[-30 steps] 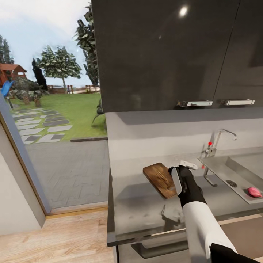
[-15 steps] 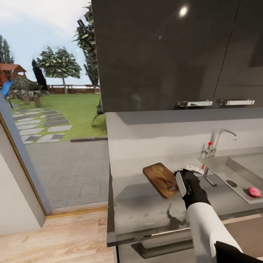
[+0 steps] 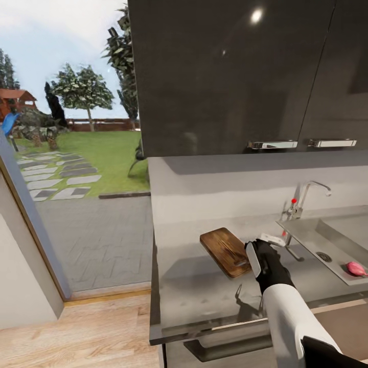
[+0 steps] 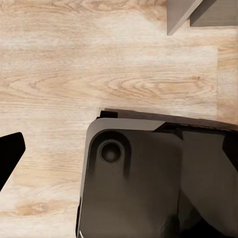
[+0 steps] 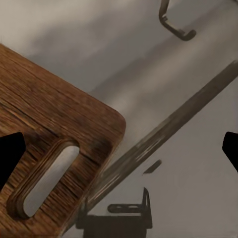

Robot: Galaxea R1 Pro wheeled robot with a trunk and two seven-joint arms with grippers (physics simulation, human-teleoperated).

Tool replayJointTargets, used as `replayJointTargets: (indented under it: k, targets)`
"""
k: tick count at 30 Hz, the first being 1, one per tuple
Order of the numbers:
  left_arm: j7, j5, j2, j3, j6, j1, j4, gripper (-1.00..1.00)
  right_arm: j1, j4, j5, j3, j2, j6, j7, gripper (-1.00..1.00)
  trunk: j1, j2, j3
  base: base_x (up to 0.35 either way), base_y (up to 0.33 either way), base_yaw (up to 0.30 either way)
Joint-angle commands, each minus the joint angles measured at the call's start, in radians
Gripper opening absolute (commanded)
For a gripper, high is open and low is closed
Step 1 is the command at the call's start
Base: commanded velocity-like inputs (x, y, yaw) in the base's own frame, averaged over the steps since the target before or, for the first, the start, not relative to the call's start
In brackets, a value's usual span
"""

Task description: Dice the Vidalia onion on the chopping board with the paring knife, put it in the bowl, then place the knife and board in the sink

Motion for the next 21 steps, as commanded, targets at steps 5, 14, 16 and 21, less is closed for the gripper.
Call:
replayJointTargets:
  k: [5,14,16,21]
  targets:
    - [0.0,0.01,0.001,-0.001,-0.001,0.001,-0.001,1.0,-0.001,0.041,-0.002,-0.001,0.002,-0.011,-0.002,1.0,0.0,-0.001,0.0,0.0,0.0,0.0]
    - [0.0,0.01,0.001,-0.001,0.0,0.001,-0.001,1.0,0.0,0.079,-0.004,0.0,0.005,-0.054,-0.002,1.0,0.0,-0.001,0.0,0.0,0.0,0.0]
    - [0.0,0.01,0.001,-0.001,0.0,0.001,-0.001,1.0,0.0,0.08,-0.004,0.0,0.004,-0.056,-0.002,1.0,0.0,-0.001,0.0,0.0,0.0,0.0]
    - [0.0,0.01,0.002,-0.001,0.0,0.001,-0.001,1.0,-0.001,0.081,-0.004,0.0,0.004,-0.058,-0.002,1.0,0.0,-0.001,0.0,0.0,0.0,0.0]
